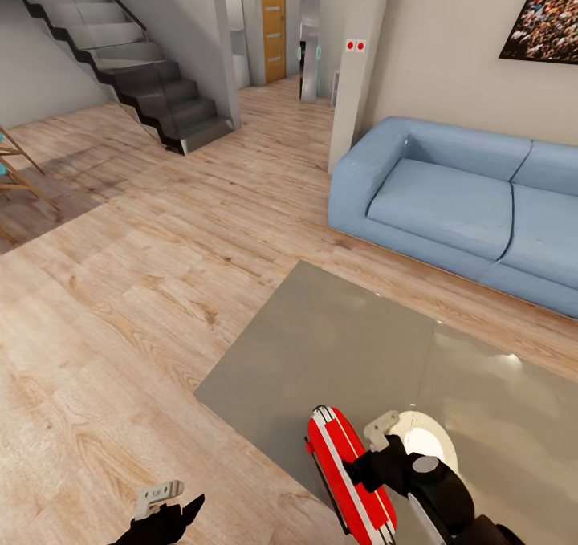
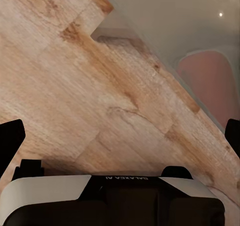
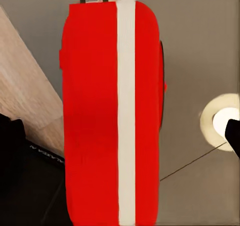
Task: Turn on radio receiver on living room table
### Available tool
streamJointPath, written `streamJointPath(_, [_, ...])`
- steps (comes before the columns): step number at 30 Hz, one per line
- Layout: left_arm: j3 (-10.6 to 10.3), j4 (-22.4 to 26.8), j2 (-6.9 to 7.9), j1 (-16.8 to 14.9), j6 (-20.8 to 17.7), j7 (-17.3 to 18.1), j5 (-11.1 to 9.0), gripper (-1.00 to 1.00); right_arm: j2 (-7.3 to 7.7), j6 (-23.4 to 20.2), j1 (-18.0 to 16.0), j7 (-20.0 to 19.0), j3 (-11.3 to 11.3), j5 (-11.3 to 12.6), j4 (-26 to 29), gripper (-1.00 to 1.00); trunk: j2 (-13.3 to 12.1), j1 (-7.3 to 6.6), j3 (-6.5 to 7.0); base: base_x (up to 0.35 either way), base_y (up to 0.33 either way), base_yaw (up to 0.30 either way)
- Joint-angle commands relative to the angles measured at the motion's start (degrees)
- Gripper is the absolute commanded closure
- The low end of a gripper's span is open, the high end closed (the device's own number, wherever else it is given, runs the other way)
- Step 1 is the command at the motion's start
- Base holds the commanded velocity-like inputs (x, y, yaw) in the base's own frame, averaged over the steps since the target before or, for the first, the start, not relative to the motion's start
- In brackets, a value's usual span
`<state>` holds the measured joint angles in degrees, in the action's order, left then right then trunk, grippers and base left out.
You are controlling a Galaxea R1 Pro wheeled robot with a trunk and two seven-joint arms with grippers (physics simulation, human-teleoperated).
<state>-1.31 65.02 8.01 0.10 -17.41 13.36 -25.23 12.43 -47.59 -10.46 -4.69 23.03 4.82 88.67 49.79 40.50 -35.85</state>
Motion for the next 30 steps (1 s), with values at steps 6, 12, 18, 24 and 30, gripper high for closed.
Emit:
streamJointPath(6, [0.0, 0.02, -0.01, 0.0, 0.0, 0.0, 0.0, -1.0, -1.98, -3.28, -1.79, 0.12, 0.0, -0.11, -1.3, -1.0, 0.0, 0.0, 0.0, 0.0, 0.0, 0.0])
streamJointPath(12, [0.02, 0.02, 0.01, -0.01, 0.0, 0.0, 0.0, -1.0, -3.8, -4.64, -5.12, 0.02, 0.05, -0.15, -6.71, -1.0, 0.0, 0.0, 0.0, 0.0, 0.0, 0.0])
streamJointPath(18, [0.0, 0.02, -0.01, -0.02, 0.0, 0.0, 0.0, -1.0, -4.22, -5.27, -5.5, -0.05, 0.09, -0.16, -7.46, -1.0, 0.0, 0.0, 0.0, 0.0, 0.0, 0.0])
streamJointPath(24, [0.0, 0.02, -0.01, -0.01, 0.03, 0.0, 0.0, -1.0, -4.27, -6.95, -6.24, 0.05, 0.06, -0.07, -8.22, -1.0, 0.0, 0.0, 0.0, 0.0, 0.0, 0.0])
streamJointPath(30, [-0.01, 0.02, -0.02, -0.01, 0.02, 0.0, 0.0, -1.0, -5.82, -6.88, -8.57, -0.02, 0.09, 0.01, -15.66, -1.0, 0.0, 0.0, 0.0, 0.0, 0.0, 0.0])
